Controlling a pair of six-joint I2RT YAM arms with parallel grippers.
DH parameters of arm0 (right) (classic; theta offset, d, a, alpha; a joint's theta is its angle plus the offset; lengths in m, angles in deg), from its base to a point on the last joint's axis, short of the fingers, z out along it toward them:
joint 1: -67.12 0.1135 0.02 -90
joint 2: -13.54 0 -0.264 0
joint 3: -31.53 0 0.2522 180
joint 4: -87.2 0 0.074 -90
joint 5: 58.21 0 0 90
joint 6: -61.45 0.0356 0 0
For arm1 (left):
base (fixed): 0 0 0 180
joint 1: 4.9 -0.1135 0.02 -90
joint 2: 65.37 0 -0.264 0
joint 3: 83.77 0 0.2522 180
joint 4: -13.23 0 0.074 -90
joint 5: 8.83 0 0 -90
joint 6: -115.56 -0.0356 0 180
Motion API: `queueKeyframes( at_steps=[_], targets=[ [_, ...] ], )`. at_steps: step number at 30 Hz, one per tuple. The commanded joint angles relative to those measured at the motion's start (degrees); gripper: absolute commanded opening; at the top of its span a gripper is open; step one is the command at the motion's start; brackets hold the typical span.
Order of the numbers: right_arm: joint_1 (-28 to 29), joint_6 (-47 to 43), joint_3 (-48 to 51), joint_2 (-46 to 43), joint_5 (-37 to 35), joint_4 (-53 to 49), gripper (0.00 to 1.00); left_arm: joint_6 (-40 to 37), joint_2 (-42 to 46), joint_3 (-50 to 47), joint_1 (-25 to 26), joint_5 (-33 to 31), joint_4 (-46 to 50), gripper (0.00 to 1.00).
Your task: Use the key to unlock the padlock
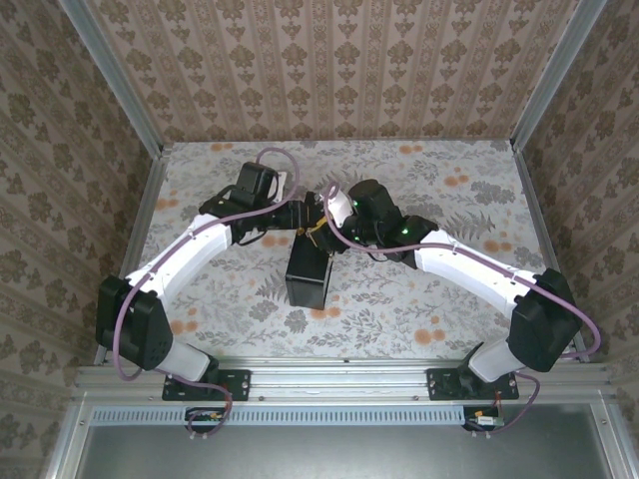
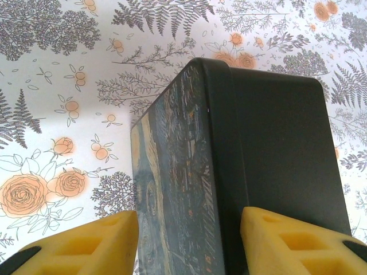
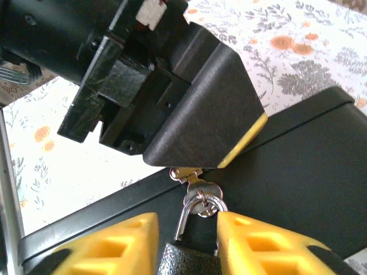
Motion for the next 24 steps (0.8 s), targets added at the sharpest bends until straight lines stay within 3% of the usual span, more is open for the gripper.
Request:
queueKeyframes(
  at_steps=[1,6,13,24],
  targets=[
    [0.09,-1.39,-1.54,-1.06,-0.66,-3.29,0.39,-0.15,-2.13,-1.36,0.06,-2.36,7.77,0.50],
    [0.75,-3.14,-1.24,-4.30,0.04,-7.14,0.47,0.20,-1.83,-1.09,-0.70,-2.43,7.87,0.50],
    [3.21,-8.18,-1.20,-3.66,-4.52,-11.66,0.52,0.55,-0.70,-0.23,-2.39,-1.74,7.87,0.51],
    [5.11,-12.66,-5.51,1.62,-12.97,-11.56,0.53,0.65,-0.58,-0.71,-2.79,0.84,7.07,0.51]
  ],
)
